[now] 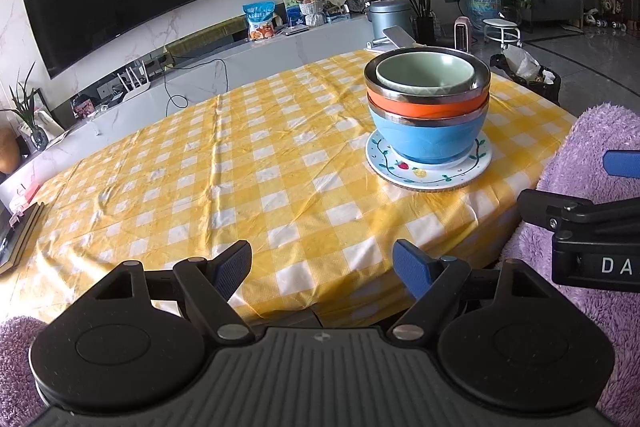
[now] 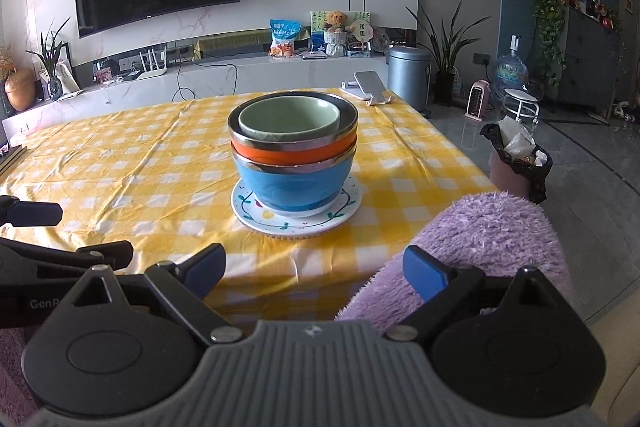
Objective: Organize plates and bowls
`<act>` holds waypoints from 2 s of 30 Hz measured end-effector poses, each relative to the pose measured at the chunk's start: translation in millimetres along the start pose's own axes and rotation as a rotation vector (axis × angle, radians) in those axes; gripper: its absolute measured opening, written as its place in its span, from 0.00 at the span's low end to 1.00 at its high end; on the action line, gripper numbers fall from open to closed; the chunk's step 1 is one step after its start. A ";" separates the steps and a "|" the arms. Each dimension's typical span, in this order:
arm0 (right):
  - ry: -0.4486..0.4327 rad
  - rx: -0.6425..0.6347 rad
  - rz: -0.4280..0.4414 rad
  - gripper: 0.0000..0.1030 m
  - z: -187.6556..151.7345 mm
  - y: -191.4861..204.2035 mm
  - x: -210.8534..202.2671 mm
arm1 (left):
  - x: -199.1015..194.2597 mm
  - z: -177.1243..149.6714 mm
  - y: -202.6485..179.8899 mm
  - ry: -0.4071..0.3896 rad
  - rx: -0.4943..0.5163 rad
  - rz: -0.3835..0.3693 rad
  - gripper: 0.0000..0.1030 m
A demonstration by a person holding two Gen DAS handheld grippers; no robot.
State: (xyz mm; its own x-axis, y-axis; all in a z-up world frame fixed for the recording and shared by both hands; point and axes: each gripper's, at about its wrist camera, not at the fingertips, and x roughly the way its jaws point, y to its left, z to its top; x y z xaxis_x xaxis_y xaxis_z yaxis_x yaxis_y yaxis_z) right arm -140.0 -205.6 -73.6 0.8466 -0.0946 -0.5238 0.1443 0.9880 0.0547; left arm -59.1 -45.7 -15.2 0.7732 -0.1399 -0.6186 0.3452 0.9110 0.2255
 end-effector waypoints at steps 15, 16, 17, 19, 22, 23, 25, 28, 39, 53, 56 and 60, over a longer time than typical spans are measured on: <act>0.020 0.003 0.001 0.91 -1.7 -0.1 4.0 | 0.5 1.5 1.1 0.017 0.004 0.018 0.91; 0.020 0.003 0.001 0.91 -2.0 -0.2 4.5 | 0.4 1.5 1.1 0.017 0.005 0.019 0.91; 0.020 0.002 0.001 0.91 -2.0 -0.2 4.4 | 0.3 1.4 1.1 0.016 0.005 0.021 0.91; 0.020 0.003 0.001 0.91 -2.0 -0.3 4.5 | 0.6 1.4 1.4 0.015 0.007 0.022 0.91; 0.021 0.003 0.001 0.91 -2.0 -0.2 4.5 | 0.7 1.3 1.5 0.017 0.006 0.021 0.91; 0.020 0.003 0.001 0.91 -2.0 -0.2 4.4 | 0.8 1.4 1.5 0.018 0.005 0.021 0.91; 0.021 0.002 0.001 0.91 -2.0 -0.1 4.3 | 1.4 1.5 2.1 0.021 0.004 0.021 0.91; 0.021 0.003 0.001 0.91 -1.9 -0.1 4.3 | 1.9 1.7 3.0 0.024 0.002 0.024 0.91; 0.021 0.002 0.001 0.91 -1.7 0.2 4.0 | 1.6 1.6 3.3 0.025 0.000 0.025 0.91; 0.021 0.003 0.001 0.91 -1.2 0.4 3.9 | 2.1 0.5 2.7 0.024 0.003 0.023 0.91; 0.022 0.003 0.001 0.91 -1.1 0.2 3.9 | 2.0 0.6 2.6 0.025 0.002 0.023 0.91; 0.023 0.003 0.001 0.91 -1.8 0.7 4.5 | 1.8 0.8 2.5 0.025 0.003 0.023 0.91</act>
State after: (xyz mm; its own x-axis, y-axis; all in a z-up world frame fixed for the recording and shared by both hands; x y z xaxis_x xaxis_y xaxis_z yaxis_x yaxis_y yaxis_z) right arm -137.0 -205.1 -77.5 0.8346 -0.0907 -0.5433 0.1452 0.9877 0.0582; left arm -56.4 -44.0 -15.2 0.7675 -0.1089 -0.6318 0.3287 0.9129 0.2420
